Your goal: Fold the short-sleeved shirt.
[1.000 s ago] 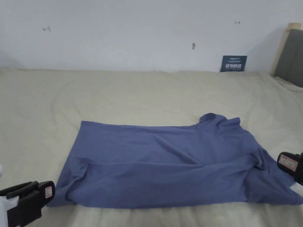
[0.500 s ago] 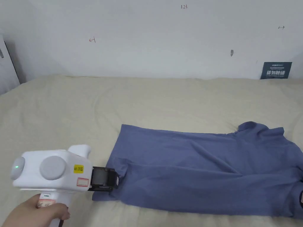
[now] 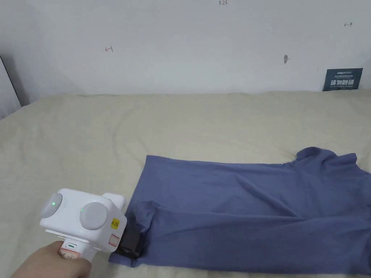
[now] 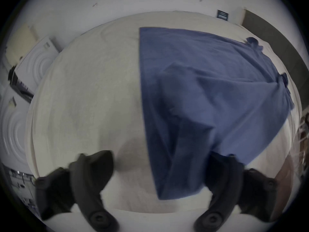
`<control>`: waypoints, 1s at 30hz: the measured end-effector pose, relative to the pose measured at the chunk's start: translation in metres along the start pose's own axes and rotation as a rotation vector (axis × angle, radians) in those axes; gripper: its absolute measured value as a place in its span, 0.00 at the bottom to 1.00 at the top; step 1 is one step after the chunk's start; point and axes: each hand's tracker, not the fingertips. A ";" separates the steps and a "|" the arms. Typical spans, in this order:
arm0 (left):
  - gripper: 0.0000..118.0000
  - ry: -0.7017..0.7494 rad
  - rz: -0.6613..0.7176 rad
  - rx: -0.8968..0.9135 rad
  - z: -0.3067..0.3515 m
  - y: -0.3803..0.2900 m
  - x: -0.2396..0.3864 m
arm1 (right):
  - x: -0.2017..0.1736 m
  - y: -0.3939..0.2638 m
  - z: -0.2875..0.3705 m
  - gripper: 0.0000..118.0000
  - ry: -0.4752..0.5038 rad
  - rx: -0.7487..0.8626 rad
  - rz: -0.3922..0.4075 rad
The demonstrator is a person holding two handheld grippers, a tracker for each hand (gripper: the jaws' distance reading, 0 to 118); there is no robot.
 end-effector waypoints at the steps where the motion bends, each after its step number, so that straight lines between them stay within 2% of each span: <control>1: 0.48 -0.024 -0.018 0.012 0.005 -0.002 0.003 | 0.001 0.001 0.000 0.00 -0.006 0.006 0.000; 2: 0.31 -0.133 0.007 -0.049 0.006 -0.007 0.010 | 0.004 0.003 0.001 0.00 -0.006 0.012 -0.001; 3: 0.16 -0.174 0.001 -0.052 0.008 -0.006 0.012 | 0.007 0.005 0.003 0.00 -0.004 0.020 -0.001; 4: 0.16 -0.193 -0.005 -0.054 0.009 -0.006 0.014 | 0.010 0.007 0.006 0.00 -0.002 0.030 -0.001; 6: 0.10 -0.196 0.005 -0.058 0.010 -0.006 0.015 | 0.018 0.016 0.013 0.00 -0.006 0.059 0.013; 10: 0.08 -0.227 0.042 -0.058 0.013 -0.007 0.011 | 0.047 0.048 0.037 0.00 -0.005 0.151 0.019; 13: 0.08 -0.237 0.057 -0.046 0.017 -0.009 0.013 | 0.073 0.078 0.033 0.00 -0.133 0.061 0.011; 14: 0.08 -0.054 -0.032 0.095 0.023 -0.003 0.008 | 0.084 0.088 0.024 0.06 -0.151 -0.028 -0.012; 15: 0.08 -0.076 -0.020 0.082 0.022 -0.005 0.010 | 0.095 0.094 0.013 0.39 -0.151 -0.113 -0.041; 16: 0.08 -0.075 -0.020 0.085 0.022 -0.005 0.012 | 0.106 0.098 -0.002 0.66 -0.148 -0.219 -0.075; 17: 0.08 -0.072 -0.021 0.084 0.024 -0.005 0.015 | 0.115 0.097 -0.019 0.80 -0.157 -0.318 -0.121; 19: 0.08 -0.070 -0.020 0.082 0.024 -0.006 0.018 | 0.130 0.092 -0.044 0.80 -0.202 -0.433 -0.178; 21: 0.08 -0.068 -0.020 0.082 0.024 -0.005 0.016 | 0.141 0.088 -0.062 0.80 -0.239 -0.474 -0.199; 27: 0.08 -0.073 -0.015 0.069 0.022 -0.003 0.012 | 0.154 0.086 -0.094 0.79 -0.252 -0.508 -0.152; 28: 0.08 -0.073 -0.015 0.066 0.022 -0.002 0.012 | 0.153 0.085 -0.093 0.74 -0.263 -0.503 -0.155; 29: 0.08 -0.072 -0.017 0.065 0.022 -0.002 0.011 | 0.155 0.085 -0.093 0.64 -0.263 -0.499 -0.157; 30: 0.08 -0.070 -0.020 0.064 0.021 -0.001 0.011 | 0.156 0.085 -0.092 0.43 -0.250 -0.492 -0.157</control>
